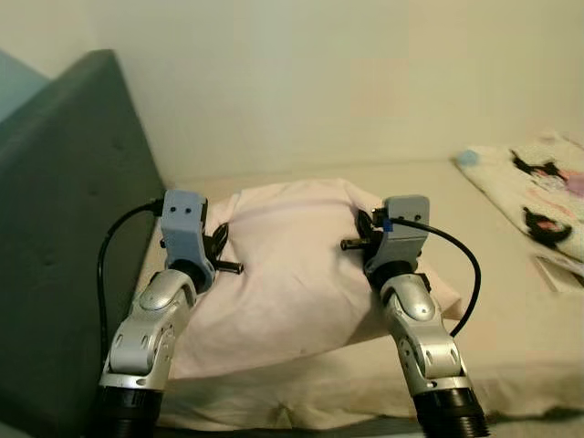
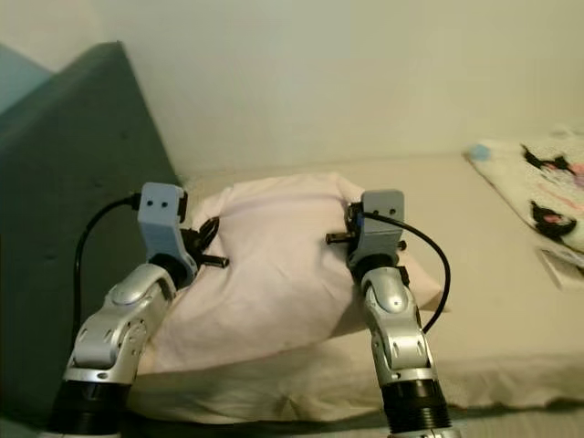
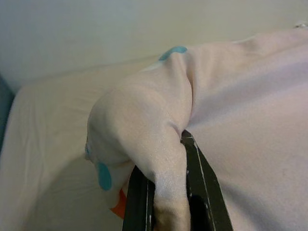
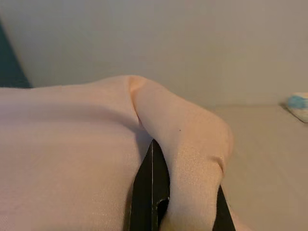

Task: Clean up the room

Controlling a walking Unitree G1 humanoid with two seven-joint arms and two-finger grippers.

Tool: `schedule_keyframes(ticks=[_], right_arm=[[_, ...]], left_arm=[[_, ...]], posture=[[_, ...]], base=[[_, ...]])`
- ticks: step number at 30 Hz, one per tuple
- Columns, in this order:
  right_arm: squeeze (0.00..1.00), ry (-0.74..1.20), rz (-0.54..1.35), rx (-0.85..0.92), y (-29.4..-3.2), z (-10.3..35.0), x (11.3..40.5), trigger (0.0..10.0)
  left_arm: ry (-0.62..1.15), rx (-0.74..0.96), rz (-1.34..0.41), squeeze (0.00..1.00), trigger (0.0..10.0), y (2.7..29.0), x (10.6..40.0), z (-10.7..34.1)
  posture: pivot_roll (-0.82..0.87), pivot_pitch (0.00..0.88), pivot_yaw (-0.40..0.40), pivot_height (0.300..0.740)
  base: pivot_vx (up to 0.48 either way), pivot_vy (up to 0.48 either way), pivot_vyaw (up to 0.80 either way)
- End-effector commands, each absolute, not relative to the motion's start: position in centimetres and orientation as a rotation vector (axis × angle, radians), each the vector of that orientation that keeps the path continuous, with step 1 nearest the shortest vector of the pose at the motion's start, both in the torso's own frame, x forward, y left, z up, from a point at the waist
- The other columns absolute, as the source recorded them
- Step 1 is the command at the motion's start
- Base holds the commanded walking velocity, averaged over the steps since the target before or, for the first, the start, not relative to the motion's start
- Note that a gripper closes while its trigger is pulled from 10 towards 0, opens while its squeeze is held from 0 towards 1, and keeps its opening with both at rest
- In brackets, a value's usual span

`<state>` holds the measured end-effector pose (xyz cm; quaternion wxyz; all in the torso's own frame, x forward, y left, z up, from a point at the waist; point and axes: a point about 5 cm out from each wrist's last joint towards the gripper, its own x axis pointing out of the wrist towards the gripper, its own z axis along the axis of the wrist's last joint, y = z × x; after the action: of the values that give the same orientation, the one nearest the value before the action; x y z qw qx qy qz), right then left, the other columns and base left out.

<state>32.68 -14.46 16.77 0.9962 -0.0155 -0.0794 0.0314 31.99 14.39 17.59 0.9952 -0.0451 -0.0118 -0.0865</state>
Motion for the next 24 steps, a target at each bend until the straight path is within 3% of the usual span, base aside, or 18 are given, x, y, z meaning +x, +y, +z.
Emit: schedule_keyframes(ticks=[1, 8, 24], right_arm=[[0.0, -0.228, 0.019, -0.036, -15.2, 18.13, 32.7, 10.0], [0.0, -0.229, 0.018, -0.03, -15.18, 18.14, 32.68, 10.0], [0.0, -0.233, 0.019, -0.026, -15.08, 18.19, 32.7, 10.0]], left_arm=[[-0.062, -0.078, -0.081, 0.0, 10.0, 16.28, 31.9, 17.99], [-0.06, -0.081, -0.098, 0.0, 10.0, 16.04, 31.82, 17.94], [-0.064, -0.08, -0.112, 0.0, 10.0, 15.81, 31.74, 17.92]], posture=[[-0.08, 0.07, 0.055, 0.74], [-0.08, 0.072, 0.055, 0.74], [-0.08, 0.069, 0.056, 0.74]], base=[[0.0, 0.0, 0.0], [0.0, 0.0, 0.0], [0.0, 0.359, 0.0]])
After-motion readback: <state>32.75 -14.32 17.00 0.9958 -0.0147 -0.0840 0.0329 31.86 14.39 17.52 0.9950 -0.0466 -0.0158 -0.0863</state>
